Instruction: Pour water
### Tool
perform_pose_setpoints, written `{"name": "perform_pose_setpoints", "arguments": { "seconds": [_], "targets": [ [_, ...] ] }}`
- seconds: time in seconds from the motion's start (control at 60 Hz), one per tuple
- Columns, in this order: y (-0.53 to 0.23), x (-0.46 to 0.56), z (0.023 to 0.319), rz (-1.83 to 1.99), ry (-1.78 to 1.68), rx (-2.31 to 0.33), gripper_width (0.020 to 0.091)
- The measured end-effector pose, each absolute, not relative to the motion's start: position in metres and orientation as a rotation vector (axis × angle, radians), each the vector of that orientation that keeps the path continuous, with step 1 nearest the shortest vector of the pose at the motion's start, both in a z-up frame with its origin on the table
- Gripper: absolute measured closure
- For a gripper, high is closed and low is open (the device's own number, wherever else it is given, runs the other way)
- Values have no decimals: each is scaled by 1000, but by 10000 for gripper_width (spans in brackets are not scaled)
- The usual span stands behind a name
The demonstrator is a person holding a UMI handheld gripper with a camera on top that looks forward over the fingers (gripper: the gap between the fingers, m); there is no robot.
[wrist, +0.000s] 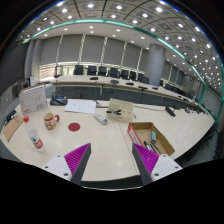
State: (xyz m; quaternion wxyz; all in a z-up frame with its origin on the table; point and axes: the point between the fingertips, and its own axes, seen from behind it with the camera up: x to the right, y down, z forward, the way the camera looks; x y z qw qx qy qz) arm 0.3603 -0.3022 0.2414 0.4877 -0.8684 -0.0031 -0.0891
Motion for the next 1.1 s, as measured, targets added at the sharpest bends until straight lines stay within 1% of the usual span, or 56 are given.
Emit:
{"name": "perform_pose_setpoints", "arguments": {
  "seconds": [0.1, 0.217, 0.333, 0.55, 0.633, 0.75, 0.9, 0.933, 0.967, 1.017, 1.067, 1.1],
  "targets": [
    [-302, 340, 236, -187, -37, -2112, 249],
    [-303, 298, 219, -149, -79, -2129, 248],
    [-306, 241, 193, -96, -109, -2141, 246],
    [-304, 120, 135, -1, -174, -2156, 243],
    [-292, 73, 116, 37, -204, -2147, 243],
    [-266, 19, 98, 79, -208, -2111, 243],
    [-216, -18, 88, 72, -165, -2013, 249],
    [-205, -21, 85, 60, -152, -1996, 266],
    [-195, -24, 82, 51, -137, -1983, 297],
    [-185, -25, 77, 40, -108, -1979, 360],
    [-174, -26, 71, 48, -79, -1973, 448],
    [-173, -29, 71, 51, -66, -1965, 533]
  ]
}}
